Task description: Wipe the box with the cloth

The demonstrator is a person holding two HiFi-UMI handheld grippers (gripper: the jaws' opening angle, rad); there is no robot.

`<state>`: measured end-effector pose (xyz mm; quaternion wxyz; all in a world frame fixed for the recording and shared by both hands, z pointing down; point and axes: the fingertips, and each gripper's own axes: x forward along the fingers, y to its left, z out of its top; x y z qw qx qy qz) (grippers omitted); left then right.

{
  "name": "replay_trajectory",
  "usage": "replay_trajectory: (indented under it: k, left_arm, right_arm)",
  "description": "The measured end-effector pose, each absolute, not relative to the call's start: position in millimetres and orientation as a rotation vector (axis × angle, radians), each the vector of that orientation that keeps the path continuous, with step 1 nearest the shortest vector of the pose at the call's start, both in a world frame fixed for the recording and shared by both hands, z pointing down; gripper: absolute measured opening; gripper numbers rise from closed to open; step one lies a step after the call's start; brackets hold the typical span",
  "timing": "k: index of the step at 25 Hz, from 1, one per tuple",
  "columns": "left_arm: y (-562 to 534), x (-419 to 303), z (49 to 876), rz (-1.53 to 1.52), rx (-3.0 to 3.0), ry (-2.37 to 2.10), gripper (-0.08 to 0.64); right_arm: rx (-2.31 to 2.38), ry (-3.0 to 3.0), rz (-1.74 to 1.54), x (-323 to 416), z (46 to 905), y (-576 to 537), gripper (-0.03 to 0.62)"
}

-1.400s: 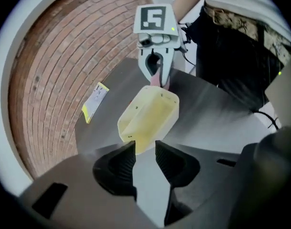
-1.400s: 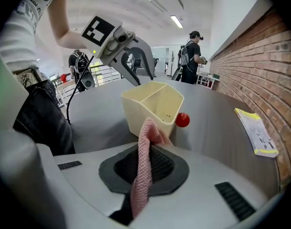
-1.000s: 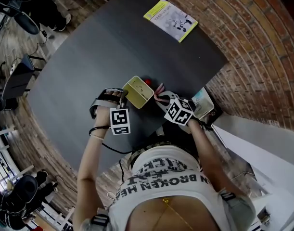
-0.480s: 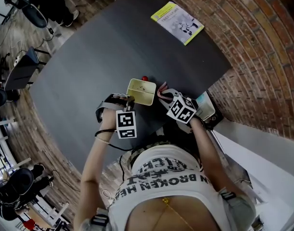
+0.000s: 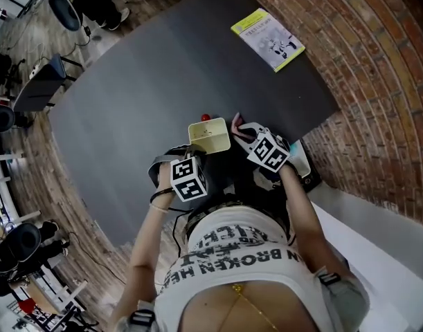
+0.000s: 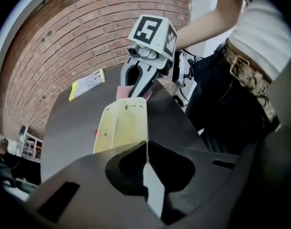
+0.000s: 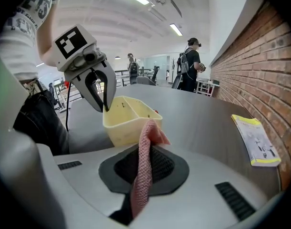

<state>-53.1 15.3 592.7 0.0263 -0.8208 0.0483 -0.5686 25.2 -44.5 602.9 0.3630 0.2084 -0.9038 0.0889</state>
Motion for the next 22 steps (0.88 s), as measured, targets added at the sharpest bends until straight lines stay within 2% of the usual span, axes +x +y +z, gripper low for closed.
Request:
replay_trajectory:
  k: [8,22]
  left_arm:
    - [14,-40,594,-1.756,-2.706,0.428,0.018]
    - [10,-40,597,-1.808,-2.719,0.409,0.017]
  right_arm:
    - [0.389,-2.327,0.137,24,605,-61,0.017]
    - [0.066,-2.324,0.002,0,608,-80,0.017]
